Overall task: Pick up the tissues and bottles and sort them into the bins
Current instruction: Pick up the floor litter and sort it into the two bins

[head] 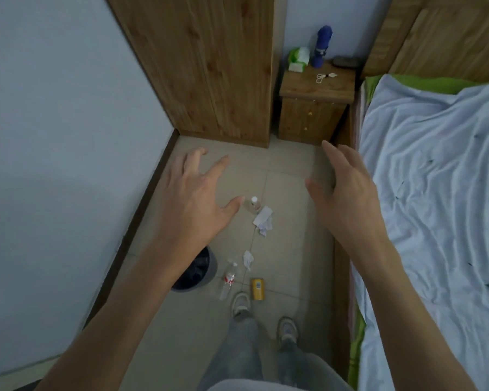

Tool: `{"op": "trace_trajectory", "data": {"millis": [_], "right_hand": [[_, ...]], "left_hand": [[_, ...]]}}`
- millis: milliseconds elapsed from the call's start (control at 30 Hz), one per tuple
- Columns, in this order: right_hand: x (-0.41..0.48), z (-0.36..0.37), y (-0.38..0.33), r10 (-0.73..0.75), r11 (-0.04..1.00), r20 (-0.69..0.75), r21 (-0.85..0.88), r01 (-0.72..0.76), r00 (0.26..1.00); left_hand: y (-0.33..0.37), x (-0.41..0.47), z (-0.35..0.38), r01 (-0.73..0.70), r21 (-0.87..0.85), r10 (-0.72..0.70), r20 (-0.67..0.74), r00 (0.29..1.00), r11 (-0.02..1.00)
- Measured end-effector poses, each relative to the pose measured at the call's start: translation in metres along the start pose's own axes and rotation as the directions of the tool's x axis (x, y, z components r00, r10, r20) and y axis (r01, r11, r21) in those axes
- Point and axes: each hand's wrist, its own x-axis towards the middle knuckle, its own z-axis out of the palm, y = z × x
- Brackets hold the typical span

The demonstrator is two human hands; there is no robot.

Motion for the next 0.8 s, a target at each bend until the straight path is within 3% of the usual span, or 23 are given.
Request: {"op": "trace_trajectory", "data": {"millis": [200, 367, 800], "right_hand": [[0.022, 0.082, 0.038, 0.078, 0.994, -0.034, -0.073, -0.081, 0.996], [0.022, 0.182, 0.102, 0.132, 0.982, 0.056, -0.141, -0.123, 0.990], [-0.006, 0.553, 0.344, 0.088, 0.973, 0.219, -0.229, -0.036, 0.972]], "left_hand": [[-0.035, 0.047, 0.105, -0.067, -0.083, 0.074, 0.091, 0.993, 0.994], [-0.076, 0.045, 0.221, -0.087, -0.076, 0.099, 0.173, 0.980, 0.993], [-0.155, -0.071, 0.652, 0.159, -0.139, -0.116, 0.276, 0.954, 0.977]]}}
